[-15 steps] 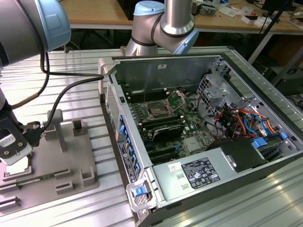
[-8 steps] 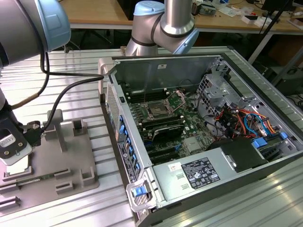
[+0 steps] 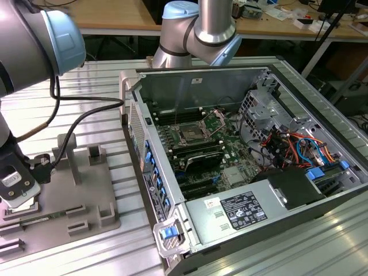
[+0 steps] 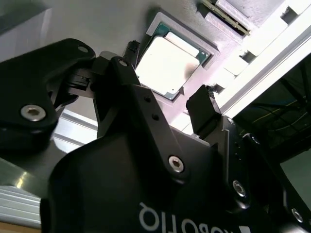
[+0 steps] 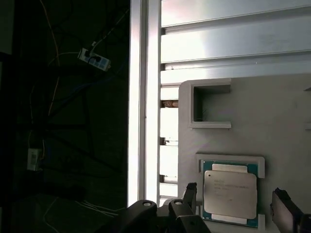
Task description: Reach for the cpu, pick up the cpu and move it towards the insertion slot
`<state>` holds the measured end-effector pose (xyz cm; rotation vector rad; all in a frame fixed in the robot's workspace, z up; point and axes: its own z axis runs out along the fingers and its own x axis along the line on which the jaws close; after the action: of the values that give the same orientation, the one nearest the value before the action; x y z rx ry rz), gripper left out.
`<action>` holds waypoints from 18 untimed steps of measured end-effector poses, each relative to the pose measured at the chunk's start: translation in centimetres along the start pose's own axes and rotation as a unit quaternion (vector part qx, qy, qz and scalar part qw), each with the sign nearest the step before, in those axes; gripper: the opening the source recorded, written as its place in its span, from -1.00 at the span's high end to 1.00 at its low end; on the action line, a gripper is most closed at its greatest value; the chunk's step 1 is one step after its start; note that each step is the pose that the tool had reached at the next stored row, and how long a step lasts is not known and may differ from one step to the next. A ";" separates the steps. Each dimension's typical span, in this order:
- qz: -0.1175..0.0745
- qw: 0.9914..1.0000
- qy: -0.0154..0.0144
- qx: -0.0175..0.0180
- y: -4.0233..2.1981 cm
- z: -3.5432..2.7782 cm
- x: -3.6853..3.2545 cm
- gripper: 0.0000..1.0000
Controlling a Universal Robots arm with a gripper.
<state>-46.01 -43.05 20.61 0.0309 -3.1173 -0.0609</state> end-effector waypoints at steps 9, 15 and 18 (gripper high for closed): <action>-0.009 1.000 0.001 0.000 -0.05 1.52 0.05 -0.35; -0.009 1.000 0.002 0.000 0.01 1.69 0.05 -0.33; -0.009 1.000 0.002 0.000 0.01 1.76 0.05 -0.18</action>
<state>-46.10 -42.97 18.85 0.0605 -3.1126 -0.0604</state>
